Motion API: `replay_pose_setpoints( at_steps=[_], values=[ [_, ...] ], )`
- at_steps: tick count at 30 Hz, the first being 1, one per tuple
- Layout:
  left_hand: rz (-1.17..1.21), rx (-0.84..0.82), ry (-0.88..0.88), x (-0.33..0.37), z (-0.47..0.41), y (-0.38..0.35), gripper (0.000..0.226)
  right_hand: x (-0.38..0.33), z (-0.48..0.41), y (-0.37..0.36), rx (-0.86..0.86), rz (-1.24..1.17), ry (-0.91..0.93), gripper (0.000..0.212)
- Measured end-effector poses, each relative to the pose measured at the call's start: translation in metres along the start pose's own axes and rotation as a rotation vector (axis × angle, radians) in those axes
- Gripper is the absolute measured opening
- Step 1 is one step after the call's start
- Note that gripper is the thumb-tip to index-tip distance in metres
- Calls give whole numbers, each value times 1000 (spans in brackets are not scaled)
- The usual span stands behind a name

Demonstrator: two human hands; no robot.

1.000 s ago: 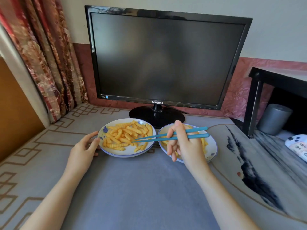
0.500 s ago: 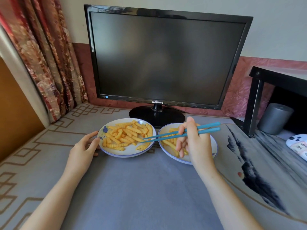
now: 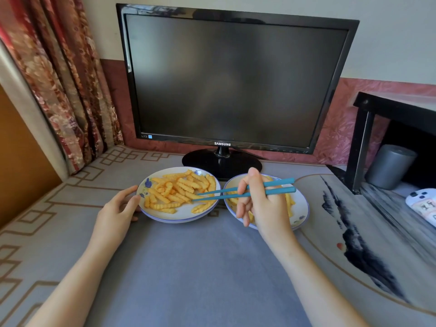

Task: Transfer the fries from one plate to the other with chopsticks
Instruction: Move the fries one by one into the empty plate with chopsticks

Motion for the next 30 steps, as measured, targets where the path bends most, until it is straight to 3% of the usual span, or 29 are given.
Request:
replay_pose_setpoints(
  at_steps=[12,26,30],
  values=[
    [9,-8,0,-4,-3,0,30,-44,-13,80,340,-70,52,39],
    [15,-6,2,-3,-2,0,30,-26,-19,134,309,123,-171,34],
    [7,-7,4,-5,-2,0,30,-33,-18,131,335,38,-114,36]
  ],
)
Point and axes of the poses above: each hand's wrist, its own z-axis away from the middle knuckle, its own y-axis out of the back of the hand, x = y × z, the point moved 6 cm from there along -z, towards the middle knuckle, and after that the axes turned 3 degrees about -z, right-handed, at the moved point
